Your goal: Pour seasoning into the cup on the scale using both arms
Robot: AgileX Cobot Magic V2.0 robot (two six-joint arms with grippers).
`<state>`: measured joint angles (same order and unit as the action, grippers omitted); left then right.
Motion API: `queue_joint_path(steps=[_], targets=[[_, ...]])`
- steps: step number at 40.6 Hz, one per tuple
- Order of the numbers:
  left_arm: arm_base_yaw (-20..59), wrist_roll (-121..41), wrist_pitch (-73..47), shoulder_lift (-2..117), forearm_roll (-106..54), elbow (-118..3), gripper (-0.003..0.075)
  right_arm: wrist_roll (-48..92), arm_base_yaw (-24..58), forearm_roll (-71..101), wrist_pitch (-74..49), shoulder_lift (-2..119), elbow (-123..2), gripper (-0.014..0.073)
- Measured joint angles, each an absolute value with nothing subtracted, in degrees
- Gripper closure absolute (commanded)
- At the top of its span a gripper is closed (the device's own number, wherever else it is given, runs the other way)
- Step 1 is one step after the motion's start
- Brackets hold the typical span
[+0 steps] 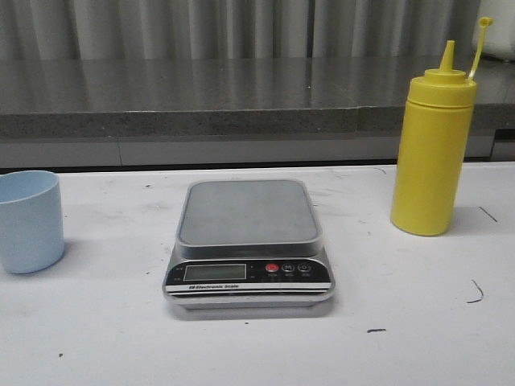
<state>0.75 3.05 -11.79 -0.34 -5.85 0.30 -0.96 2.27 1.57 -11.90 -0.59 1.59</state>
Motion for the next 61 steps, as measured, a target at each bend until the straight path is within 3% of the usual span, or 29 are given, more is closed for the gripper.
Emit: queue_joint_path(steps=[25, 33, 43, 54, 57, 61], targets=[[0.75, 3.05, 7.37, -0.34, -5.85, 0.0, 0.0741, -0.96, 2.27, 1.57, -8.37, -0.59, 0.94, 0.0701], [0.75, 3.05, 2.0, 0.9, -4.45, -8.34, 0.0741, -0.96, 2.27, 1.57, -13.56, -0.44, -9.1, 0.0701], [0.75, 3.05, -9.65, 15.91, -2.07, -23.16, 0.0741, -0.96, 2.27, 1.57, -18.8, 12.24, -23.7, 0.0701], [0.75, 3.05, -12.28, 23.45, -1.85, -26.51, 0.0738, -0.96, 2.27, 1.68, -19.5, 20.4, -28.0, 0.07], [0.75, 3.05, -12.55, 23.45, -1.85, -26.51, 0.0703, -0.96, 2.27, 1.68, -19.76, 20.4, -28.0, 0.0666], [0.75, 3.05, -12.55, 23.45, -1.85, -26.51, 0.0541, -0.96, 2.27, 1.68, -19.9, 20.4, -28.0, 0.052]])
